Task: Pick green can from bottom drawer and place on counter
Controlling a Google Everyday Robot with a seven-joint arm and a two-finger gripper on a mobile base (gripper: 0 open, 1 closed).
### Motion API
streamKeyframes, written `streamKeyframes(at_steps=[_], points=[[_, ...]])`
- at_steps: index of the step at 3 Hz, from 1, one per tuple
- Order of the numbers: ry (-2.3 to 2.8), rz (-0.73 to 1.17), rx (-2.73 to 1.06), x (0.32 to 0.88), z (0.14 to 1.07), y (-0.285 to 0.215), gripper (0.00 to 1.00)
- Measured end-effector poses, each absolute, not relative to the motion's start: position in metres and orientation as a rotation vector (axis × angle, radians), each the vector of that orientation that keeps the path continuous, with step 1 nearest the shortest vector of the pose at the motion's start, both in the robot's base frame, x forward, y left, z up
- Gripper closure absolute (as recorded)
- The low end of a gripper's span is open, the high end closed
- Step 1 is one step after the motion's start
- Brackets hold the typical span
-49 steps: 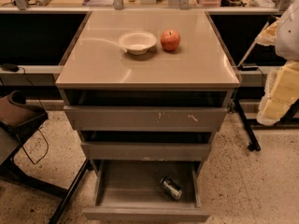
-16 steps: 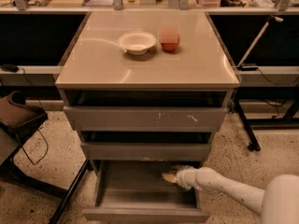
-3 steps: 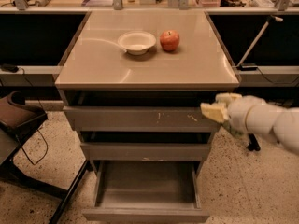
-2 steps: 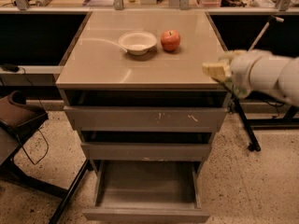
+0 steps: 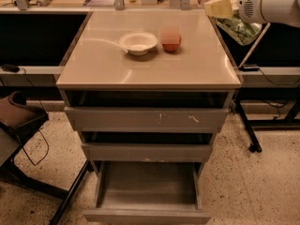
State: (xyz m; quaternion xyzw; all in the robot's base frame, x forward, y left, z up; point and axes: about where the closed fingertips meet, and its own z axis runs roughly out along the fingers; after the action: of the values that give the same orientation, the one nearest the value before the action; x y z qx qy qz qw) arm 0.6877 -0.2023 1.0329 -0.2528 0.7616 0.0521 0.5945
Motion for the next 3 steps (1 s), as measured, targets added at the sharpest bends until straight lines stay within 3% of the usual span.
streamKeyframes(at_steps=[1,2,3], points=[[1.695,0.396,-0.612,0.724,1.018,-0.164,1.00],[1.607,0.530,-0.597,0.740,1.023,-0.145,1.00],[1.585,0.622,-0.443,0.742,0.993,-0.159,1.00]])
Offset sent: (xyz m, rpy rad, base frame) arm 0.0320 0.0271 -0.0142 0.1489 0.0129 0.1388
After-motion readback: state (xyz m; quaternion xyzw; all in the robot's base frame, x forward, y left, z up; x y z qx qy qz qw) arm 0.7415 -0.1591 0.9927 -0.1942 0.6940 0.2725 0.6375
